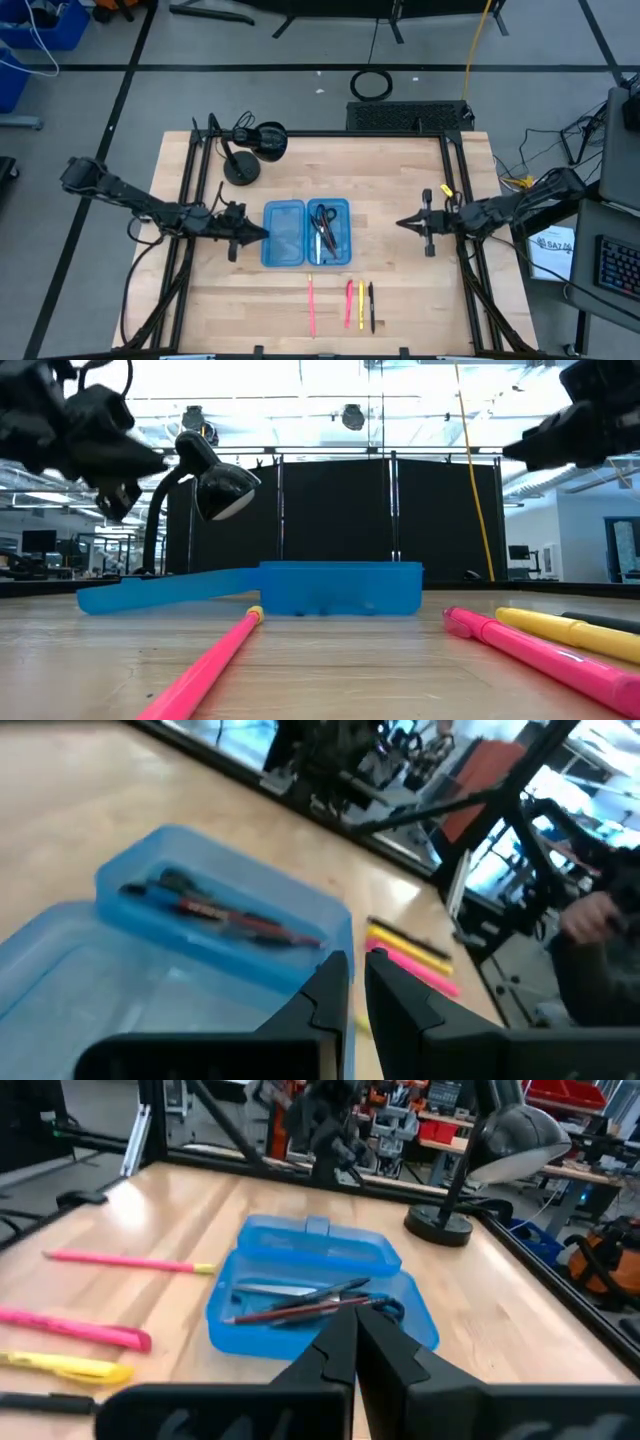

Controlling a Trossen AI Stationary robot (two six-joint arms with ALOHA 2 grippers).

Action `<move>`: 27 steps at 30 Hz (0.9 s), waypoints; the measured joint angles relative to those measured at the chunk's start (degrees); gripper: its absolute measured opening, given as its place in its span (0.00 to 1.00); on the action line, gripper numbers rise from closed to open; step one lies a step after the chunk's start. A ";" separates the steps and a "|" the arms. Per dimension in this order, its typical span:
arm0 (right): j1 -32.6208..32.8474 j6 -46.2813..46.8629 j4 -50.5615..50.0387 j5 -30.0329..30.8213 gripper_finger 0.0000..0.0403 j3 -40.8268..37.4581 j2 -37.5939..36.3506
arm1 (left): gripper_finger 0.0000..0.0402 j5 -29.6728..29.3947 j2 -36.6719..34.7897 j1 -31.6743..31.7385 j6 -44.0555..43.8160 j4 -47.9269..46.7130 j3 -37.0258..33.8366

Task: Pick & place school supplies into a supply box
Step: Put the pink pencil into the blue box

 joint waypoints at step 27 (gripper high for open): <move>0.04 -3.53 7.60 0.09 0.00 -5.76 -0.23 | 0.01 -22.91 57.87 -18.92 -48.74 -86.74 87.98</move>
